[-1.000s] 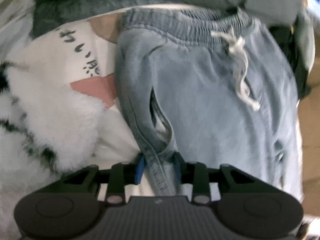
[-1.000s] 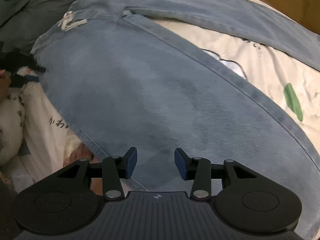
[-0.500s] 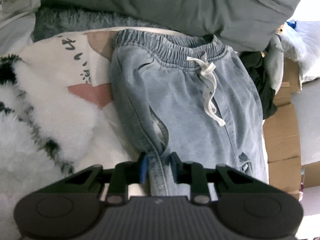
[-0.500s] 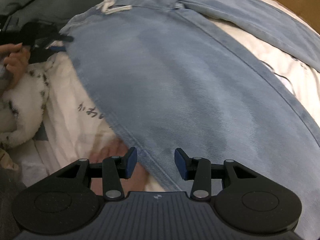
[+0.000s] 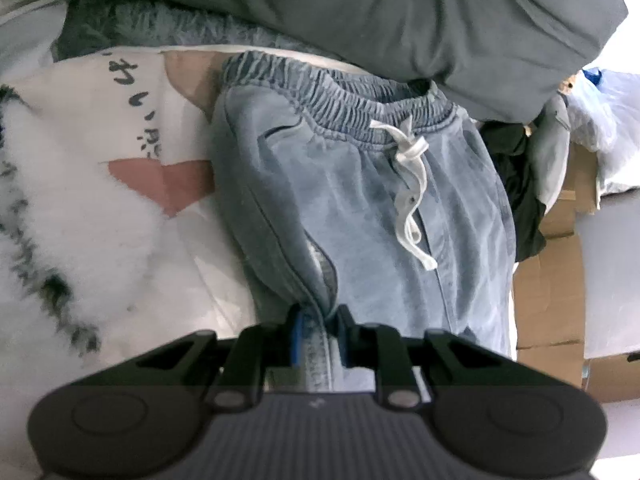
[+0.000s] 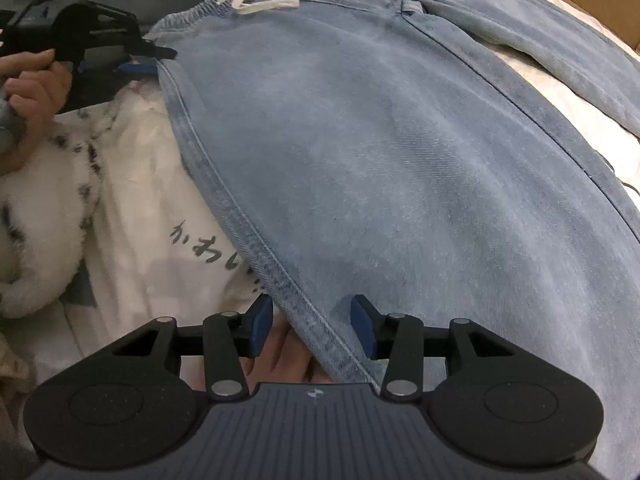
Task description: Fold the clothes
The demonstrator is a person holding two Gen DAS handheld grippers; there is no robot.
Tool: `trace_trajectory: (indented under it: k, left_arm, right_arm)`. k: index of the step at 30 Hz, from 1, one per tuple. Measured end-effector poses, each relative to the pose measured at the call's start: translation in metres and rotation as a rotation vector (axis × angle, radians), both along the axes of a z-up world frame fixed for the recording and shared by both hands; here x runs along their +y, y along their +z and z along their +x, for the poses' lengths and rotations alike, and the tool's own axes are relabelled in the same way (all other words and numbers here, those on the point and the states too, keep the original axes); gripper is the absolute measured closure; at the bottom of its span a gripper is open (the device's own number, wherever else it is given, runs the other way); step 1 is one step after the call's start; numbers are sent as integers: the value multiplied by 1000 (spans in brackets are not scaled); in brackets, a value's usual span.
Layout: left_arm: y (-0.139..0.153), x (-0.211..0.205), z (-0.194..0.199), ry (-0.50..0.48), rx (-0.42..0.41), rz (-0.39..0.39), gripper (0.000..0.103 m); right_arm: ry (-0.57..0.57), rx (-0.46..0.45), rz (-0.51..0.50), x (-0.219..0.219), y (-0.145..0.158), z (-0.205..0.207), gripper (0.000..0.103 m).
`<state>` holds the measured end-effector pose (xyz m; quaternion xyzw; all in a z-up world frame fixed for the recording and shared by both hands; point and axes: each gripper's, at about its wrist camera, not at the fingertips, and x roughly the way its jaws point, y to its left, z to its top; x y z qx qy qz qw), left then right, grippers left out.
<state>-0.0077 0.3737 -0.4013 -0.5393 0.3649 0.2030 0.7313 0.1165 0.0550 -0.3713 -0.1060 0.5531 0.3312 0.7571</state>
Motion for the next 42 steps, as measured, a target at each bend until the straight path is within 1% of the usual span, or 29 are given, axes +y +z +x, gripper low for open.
trace_trajectory:
  k: [3,6,8,9,10,11,12,14,16,20,22,24,25,26,28,30,33,37,39,42]
  left_arm:
    - [-1,0,0,10,3,-6,85]
    - [0,-3,2,-6,15,21,85]
    - [-1,-4,4,-20,35,47,83]
    - [-3,-5,4,-23,53,62,77]
    - [-5,-7,6,-29,83,83,74]
    - [-8,-8,7,-34,113,104,74]
    - [-11,-9,8,-39,142,123,75]
    - [-16,-8,7,-28,149,105,76]
    - [-14,-8,5,-20,138,94,76]
    - [-11,-15,-2,-36,110,52,74]
    - [-10,-21,-5,-63,106,60,74]
    - [-10,-25,-7,-82,106,76,75]
    - [-11,-24,-6,-81,106,82,78]
    - [-12,-23,-7,-71,97,80,78]
    - [-10,-24,-7,-69,108,97,83]
    - [-8,-26,-6,-67,120,115,84]
    - [2,-29,-5,-86,175,162,85]
    - [13,-30,-3,-115,235,195,85]
    - [14,-31,0,-135,259,216,85]
    - [11,-30,1,-151,280,226,85]
  right_arm:
    - [24,-16,-25,6,-2,1,53]
    - [67,-51,-59,12,-3,-2,53]
    - [88,-75,-75,12,-4,-4,56]
    - [84,-80,-84,11,-3,-4,58]
    - [80,-85,-92,10,-3,-3,62]
    - [73,-87,-99,8,-2,-2,66]
    - [53,-83,-100,4,-2,0,67]
    - [15,-73,-100,-4,-1,3,67]
    - [0,-70,-91,-8,1,4,67]
    - [-34,-70,-51,-12,6,5,85]
    - [-47,-70,-33,-15,9,7,91]
    - [-52,-64,-16,-18,12,7,93]
    - [-53,-58,-6,-20,13,7,94]
    - [-52,-51,5,-20,14,8,95]
    - [-48,-33,32,-23,16,8,97]
    - [-37,-23,51,-25,19,6,98]
    - [-24,-3,72,-25,22,3,98]
    - [-21,41,102,-27,24,3,98]
    - [-8,56,109,-28,22,4,99]
    - [36,65,103,-27,22,5,99]
